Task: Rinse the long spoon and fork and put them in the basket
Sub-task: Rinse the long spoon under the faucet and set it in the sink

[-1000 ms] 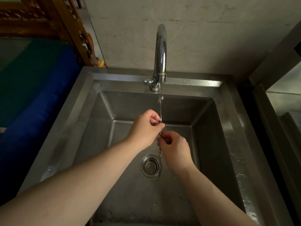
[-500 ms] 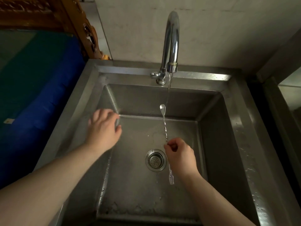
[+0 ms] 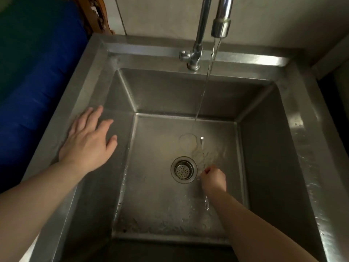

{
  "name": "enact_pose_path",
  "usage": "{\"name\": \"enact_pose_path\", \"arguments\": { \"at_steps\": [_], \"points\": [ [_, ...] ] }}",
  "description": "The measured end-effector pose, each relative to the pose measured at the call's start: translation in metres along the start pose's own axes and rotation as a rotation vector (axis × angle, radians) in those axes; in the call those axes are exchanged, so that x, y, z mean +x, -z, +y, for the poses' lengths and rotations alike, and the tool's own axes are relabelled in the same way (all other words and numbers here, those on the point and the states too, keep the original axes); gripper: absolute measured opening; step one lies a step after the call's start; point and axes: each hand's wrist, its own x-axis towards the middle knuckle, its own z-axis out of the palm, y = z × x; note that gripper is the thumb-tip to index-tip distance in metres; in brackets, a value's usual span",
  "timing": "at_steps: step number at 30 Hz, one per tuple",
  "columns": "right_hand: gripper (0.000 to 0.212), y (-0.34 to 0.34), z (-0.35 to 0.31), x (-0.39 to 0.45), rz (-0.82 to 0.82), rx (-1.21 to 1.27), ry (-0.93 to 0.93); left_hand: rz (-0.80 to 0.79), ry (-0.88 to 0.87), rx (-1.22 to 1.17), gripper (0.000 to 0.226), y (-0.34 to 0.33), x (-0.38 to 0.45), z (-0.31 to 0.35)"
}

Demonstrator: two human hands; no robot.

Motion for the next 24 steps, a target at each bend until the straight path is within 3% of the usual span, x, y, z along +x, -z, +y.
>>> {"name": "enact_pose_path", "arguments": {
  "at_steps": [7,24],
  "points": [
    [0.028,-0.022,0.02,0.031,-0.022,-0.102,-0.085,0.013,0.013,-0.022,0.051,0.0,0.001,0.003],
    [0.024,-0.036,0.032,0.044,0.017,-0.118,-0.163,0.02,0.0,-0.02,0.054,0.005,0.0,0.006]
  ]
}}
